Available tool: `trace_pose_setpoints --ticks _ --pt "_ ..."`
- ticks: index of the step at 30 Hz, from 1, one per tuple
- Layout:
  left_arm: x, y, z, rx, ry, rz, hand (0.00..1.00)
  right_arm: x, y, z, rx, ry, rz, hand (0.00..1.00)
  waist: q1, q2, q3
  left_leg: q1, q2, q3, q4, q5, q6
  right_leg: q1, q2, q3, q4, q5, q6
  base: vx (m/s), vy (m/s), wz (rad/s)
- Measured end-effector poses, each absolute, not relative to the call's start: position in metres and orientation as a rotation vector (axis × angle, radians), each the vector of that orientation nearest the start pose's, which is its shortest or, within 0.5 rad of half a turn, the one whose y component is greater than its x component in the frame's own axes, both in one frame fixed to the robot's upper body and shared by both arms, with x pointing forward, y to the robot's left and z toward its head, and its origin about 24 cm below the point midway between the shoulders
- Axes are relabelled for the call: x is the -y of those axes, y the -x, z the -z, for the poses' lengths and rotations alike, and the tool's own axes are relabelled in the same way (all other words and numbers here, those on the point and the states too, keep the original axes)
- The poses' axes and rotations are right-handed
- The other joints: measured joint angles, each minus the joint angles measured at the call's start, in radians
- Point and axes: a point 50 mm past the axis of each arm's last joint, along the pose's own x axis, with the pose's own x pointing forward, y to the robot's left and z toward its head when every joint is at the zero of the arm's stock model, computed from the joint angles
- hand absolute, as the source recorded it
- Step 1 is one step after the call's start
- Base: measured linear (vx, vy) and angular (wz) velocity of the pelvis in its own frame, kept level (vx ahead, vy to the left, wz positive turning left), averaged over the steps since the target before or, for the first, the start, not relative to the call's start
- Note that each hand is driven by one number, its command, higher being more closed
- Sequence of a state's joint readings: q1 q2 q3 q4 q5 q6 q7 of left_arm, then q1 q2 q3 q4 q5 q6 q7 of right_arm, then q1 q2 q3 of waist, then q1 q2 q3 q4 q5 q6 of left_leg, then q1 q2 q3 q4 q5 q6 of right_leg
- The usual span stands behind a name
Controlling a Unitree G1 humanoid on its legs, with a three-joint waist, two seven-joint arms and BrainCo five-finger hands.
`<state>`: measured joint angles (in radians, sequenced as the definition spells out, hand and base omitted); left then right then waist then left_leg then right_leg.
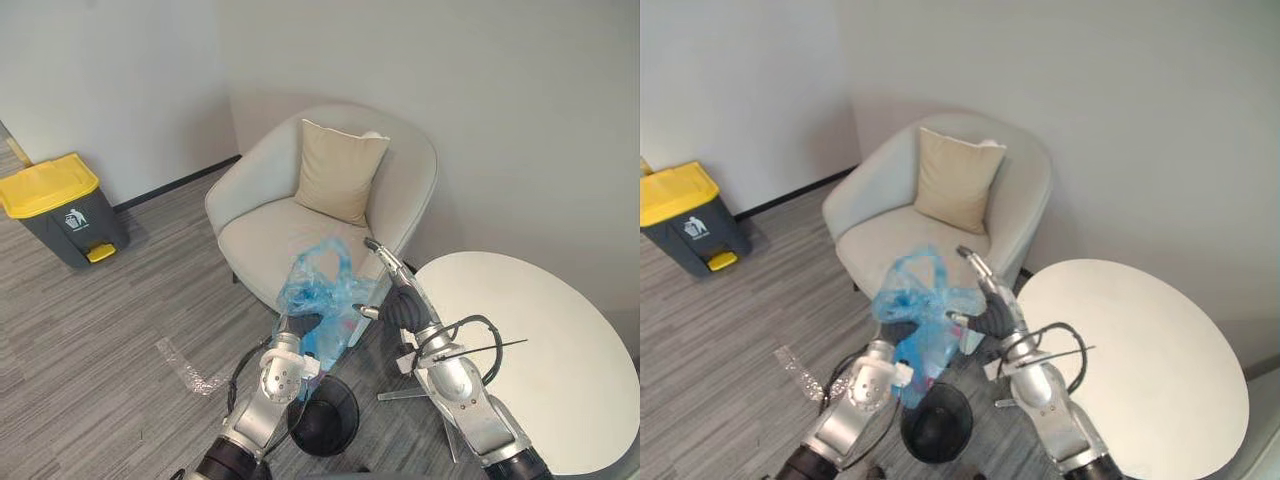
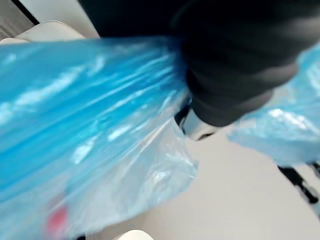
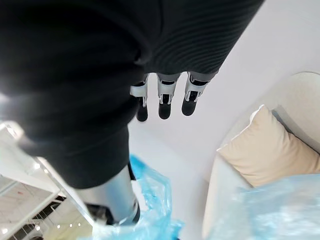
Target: Gather rubbish on tea table into small bin, then transfer packed bag to large trash can.
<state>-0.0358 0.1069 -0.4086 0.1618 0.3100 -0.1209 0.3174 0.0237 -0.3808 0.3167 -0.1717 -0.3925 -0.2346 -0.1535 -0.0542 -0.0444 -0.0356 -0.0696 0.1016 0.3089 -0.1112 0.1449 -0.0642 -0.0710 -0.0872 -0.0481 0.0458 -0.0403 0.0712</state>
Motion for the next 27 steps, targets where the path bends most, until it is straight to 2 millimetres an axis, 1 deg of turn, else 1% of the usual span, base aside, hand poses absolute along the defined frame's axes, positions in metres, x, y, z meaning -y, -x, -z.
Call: trace_pose_setpoints --ticks 4,9,12,17,19,20,21,23,24,27 --pt "-0.086 -0.239 -0.019 0.089 -0.408 0.144 1.0 0.135 -0.228 -0.082 0.417 0.722 -0.318 0.0 0.002 0.001 0.001 -0.001 0.0 -0.003 0.0 0.0 0.0 0.001 0.0 -0.003 0.0 0.0 0.0 0.0 0.0 0.0" --pt "-0.098 -0.241 -0.017 0.066 -0.4 0.115 1.0 0.138 -0.228 -0.081 0.395 0.709 -0.343 0.0 0.002 0.006 0.005 -0.002 -0.002 -0.008 0.0 0.0 0.0 0.002 -0.002 -0.008 0.001 -0.004 0.004 0.0 -0.001 0.03" --pt "-0.106 -0.238 -0.013 0.035 -0.384 0.083 1.0 0.146 -0.223 -0.07 0.338 0.673 -0.301 0.0 -0.001 0.006 0.006 -0.011 -0.002 -0.02 0.0 0.0 0.0 0.001 -0.004 -0.02 0.0 -0.005 0.003 0.0 0.0 0.11" --pt "-0.129 -0.226 0.009 -0.088 -0.352 -0.001 1.0 0.161 -0.22 -0.015 0.037 0.479 -0.105 0.0 -0.002 0.007 0.008 -0.016 -0.004 -0.027 0.0 0.0 0.0 0.003 -0.005 -0.026 -0.007 -0.004 0.002 0.02 -0.001 0.04" --pt "-0.145 -0.221 0.027 -0.185 -0.32 -0.063 1.0 0.17 -0.214 0.018 -0.14 0.364 0.003 0.0 -0.004 0.008 0.016 -0.017 -0.006 -0.036 0.0 -0.001 0.0 0.01 -0.006 -0.036 -0.014 -0.004 0.001 0.03 0.0 0.12" --pt "-0.149 -0.218 0.032 -0.212 -0.317 -0.075 1.0 0.171 -0.211 0.028 -0.191 0.333 0.027 0.0 -0.004 0.007 0.022 -0.016 -0.006 -0.04 0.0 -0.002 -0.001 0.014 -0.006 -0.04 -0.016 -0.004 0.001 0.02 0.002 0.15" --pt "-0.158 -0.214 0.041 -0.267 -0.3 -0.094 1.0 0.174 -0.205 0.043 -0.279 0.297 0.055 0.0 -0.004 0.007 0.032 -0.016 -0.006 -0.048 0.0 -0.009 -0.008 0.02 -0.006 -0.049 -0.018 -0.005 0.001 0.02 0.001 0.14" --pt "-0.167 -0.207 0.052 -0.331 -0.29 -0.125 1.0 0.175 -0.198 0.057 -0.353 0.272 0.061 0.0 0.001 0.006 0.038 -0.017 -0.007 -0.049 0.0 -0.011 -0.01 0.021 -0.007 -0.051 -0.02 -0.005 0.001 0.03 0.003 0.07" --pt "-0.173 -0.2 0.061 -0.381 -0.276 -0.138 1.0 0.176 -0.194 0.066 -0.397 0.261 0.063 0.0 0.003 0.007 0.038 -0.015 -0.008 -0.048 0.0 -0.014 -0.01 0.024 -0.007 -0.052 -0.023 -0.006 0.001 0.04 0.003 0.02" --pt "-0.182 -0.188 0.076 -0.467 -0.262 -0.173 1.0 0.178 -0.186 0.082 -0.488 0.248 0.069 0.0 0.005 0.009 0.04 -0.007 -0.01 -0.051 0.0 -0.017 -0.008 0.04 -0.009 -0.056 -0.033 -0.006 0.001 0.05 0.0 0.03"
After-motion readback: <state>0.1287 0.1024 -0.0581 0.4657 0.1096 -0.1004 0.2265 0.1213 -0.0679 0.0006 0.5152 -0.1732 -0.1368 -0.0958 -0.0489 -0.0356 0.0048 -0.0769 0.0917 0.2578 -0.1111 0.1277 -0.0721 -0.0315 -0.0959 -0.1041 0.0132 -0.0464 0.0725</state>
